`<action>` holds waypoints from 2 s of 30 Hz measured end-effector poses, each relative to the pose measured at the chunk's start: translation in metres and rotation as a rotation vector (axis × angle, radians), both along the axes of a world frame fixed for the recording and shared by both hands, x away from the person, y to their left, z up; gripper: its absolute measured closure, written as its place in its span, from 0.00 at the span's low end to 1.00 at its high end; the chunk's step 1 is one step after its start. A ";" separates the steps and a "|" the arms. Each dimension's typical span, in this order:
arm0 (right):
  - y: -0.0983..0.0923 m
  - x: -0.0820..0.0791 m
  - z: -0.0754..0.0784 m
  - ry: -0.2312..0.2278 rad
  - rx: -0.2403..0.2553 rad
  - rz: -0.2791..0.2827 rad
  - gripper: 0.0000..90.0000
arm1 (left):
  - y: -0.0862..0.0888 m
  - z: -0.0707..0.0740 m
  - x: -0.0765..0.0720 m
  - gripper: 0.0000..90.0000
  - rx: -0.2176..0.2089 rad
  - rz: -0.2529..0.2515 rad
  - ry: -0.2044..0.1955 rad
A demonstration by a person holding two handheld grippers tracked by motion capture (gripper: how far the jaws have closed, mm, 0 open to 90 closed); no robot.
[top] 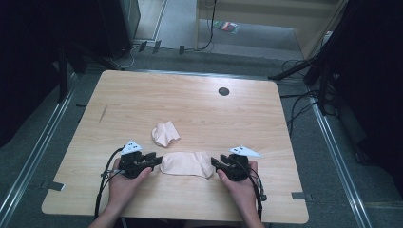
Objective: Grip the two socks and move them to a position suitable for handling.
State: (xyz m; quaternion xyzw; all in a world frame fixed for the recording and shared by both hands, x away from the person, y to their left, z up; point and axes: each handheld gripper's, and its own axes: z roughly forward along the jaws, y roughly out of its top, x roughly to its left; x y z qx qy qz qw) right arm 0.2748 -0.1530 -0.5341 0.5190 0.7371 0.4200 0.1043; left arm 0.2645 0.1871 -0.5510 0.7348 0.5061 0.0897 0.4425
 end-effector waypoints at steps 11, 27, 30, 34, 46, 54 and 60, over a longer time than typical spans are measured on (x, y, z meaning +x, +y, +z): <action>0.018 -0.001 -0.009 0.040 0.058 0.098 0.96 | -0.012 -0.001 -0.001 1.00 0.066 -0.041 0.020; 0.007 -0.029 0.009 -0.001 0.073 0.086 0.98 | 0.014 0.020 -0.046 1.00 0.219 -0.076 -0.075; 0.001 -0.032 0.003 0.008 0.047 0.061 0.98 | 0.016 0.017 -0.046 1.00 0.195 -0.100 -0.052; 0.008 -0.032 -0.005 0.036 0.080 0.100 0.98 | 0.009 0.014 -0.047 1.00 0.161 -0.165 -0.071; 0.008 -0.030 -0.005 -0.023 0.101 0.061 0.70 | 0.016 0.011 -0.042 0.73 0.066 -0.118 -0.081; 0.006 -0.030 -0.005 0.000 0.100 0.068 0.81 | 0.019 0.010 -0.040 0.72 0.046 -0.097 -0.092; 0.010 -0.030 -0.008 0.005 0.078 0.085 0.80 | 0.030 0.009 -0.035 0.70 -0.009 -0.067 -0.131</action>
